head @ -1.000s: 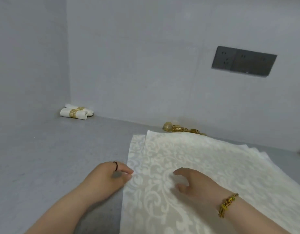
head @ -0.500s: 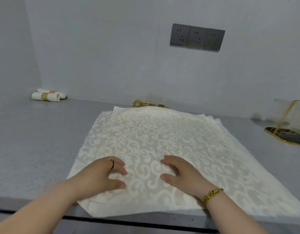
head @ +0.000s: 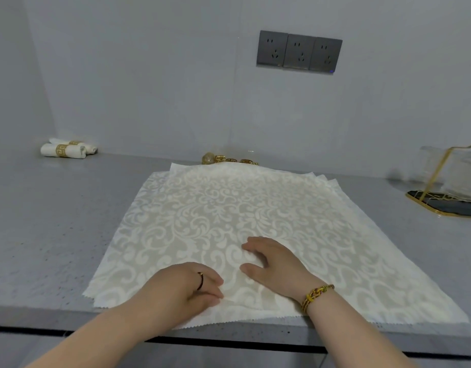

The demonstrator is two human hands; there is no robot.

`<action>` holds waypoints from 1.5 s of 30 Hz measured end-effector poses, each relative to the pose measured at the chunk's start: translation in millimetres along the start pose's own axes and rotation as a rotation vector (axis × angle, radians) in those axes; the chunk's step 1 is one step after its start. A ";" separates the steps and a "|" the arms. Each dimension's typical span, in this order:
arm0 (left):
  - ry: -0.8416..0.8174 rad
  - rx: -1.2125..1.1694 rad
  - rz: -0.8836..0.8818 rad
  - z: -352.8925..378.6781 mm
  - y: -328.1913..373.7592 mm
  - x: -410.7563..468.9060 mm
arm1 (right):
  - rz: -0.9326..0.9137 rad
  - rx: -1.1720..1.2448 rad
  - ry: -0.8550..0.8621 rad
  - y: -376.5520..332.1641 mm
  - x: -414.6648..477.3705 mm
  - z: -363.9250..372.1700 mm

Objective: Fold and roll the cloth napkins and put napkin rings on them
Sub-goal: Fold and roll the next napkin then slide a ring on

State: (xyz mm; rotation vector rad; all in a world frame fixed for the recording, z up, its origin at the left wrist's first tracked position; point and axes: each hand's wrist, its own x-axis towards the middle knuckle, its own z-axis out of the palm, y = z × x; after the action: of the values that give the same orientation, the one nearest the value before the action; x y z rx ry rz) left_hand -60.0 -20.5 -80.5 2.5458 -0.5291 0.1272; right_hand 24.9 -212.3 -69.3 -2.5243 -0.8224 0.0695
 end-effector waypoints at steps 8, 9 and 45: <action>0.263 0.404 -0.038 -2.6 14.6 13.9 | 0.068 0.352 0.091 -8.8 -9.3 -3.5; 0.354 0.443 -0.019 -6.4 16.5 16.6 | 0.050 0.450 0.085 -14.6 -13.8 -5.7; -0.154 -0.294 -0.432 -118.4 -72.4 -19.3 | 0.528 0.483 0.613 76.5 -115.6 -111.6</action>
State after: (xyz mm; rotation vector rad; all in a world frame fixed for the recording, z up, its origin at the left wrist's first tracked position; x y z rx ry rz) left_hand -47.4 104.3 -18.1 2.3268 -0.0371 -0.2831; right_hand -6.8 -379.5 -17.2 -2.0458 0.1057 -0.2852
